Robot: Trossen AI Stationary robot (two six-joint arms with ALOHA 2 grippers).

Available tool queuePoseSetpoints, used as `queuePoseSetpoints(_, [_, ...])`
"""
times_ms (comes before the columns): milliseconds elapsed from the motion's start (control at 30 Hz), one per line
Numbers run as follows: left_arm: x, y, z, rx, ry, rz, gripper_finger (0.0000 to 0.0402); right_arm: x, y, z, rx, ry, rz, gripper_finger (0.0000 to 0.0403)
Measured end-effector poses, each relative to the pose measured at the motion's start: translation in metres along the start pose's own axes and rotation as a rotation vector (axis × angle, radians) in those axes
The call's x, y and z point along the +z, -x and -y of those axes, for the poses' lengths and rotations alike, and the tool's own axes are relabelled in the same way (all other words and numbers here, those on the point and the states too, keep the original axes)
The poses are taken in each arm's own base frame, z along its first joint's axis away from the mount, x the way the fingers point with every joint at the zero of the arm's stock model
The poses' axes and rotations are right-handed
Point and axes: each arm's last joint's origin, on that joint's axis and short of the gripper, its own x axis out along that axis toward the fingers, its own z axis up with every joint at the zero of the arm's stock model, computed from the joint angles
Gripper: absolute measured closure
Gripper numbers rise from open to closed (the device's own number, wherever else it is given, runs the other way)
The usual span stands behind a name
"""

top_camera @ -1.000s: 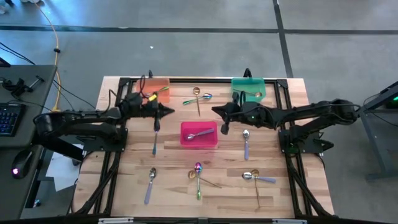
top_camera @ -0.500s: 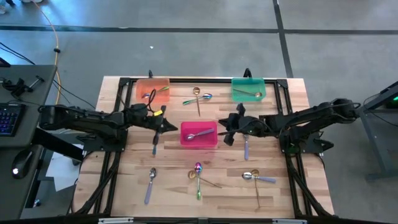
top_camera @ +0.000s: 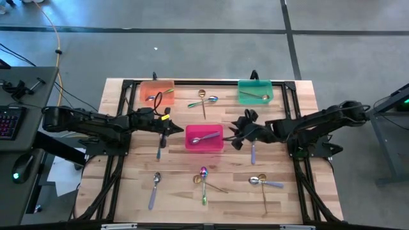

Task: Sort silverware by color (type)
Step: Put the purple spoon into the red bin

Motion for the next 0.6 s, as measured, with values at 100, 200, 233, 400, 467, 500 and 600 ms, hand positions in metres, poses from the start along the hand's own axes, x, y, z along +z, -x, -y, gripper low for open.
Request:
queuePoseSetpoints(100, [0.000,0.000,0.000,0.000,0.000,0.000,0.0401,-0.010,0.002,0.001,-0.037,-0.047,-0.080,0.0286])
queuePoseSetpoints(200, [0.000,0.000,0.000,0.000,0.000,0.000,0.0401,-0.021,0.006,0.002,-0.070,-0.107,-0.162,0.0284])
queuePoseSetpoints(233, [0.000,0.000,0.000,0.000,0.000,0.000,0.0401,-0.025,0.008,0.002,-0.080,-0.136,-0.192,0.0284])
queuePoseSetpoints(400, [0.000,0.000,0.000,0.001,0.005,0.000,0.0401,-0.041,0.015,0.004,-0.133,-0.343,-0.344,0.0284])
queuePoseSetpoints(467, [0.000,0.000,0.000,0.001,0.009,0.000,0.0401,-0.047,0.016,0.004,-0.158,-0.405,-0.407,0.0284])
queuePoseSetpoints(500, [0.000,0.000,0.000,0.000,0.009,0.000,0.0401,-0.050,0.016,0.004,-0.173,-0.425,-0.434,0.0284])
queuePoseSetpoints(600, [0.000,0.000,0.000,0.000,0.009,0.000,0.0401,-0.059,0.012,0.002,-0.231,-0.473,-0.501,0.0284])
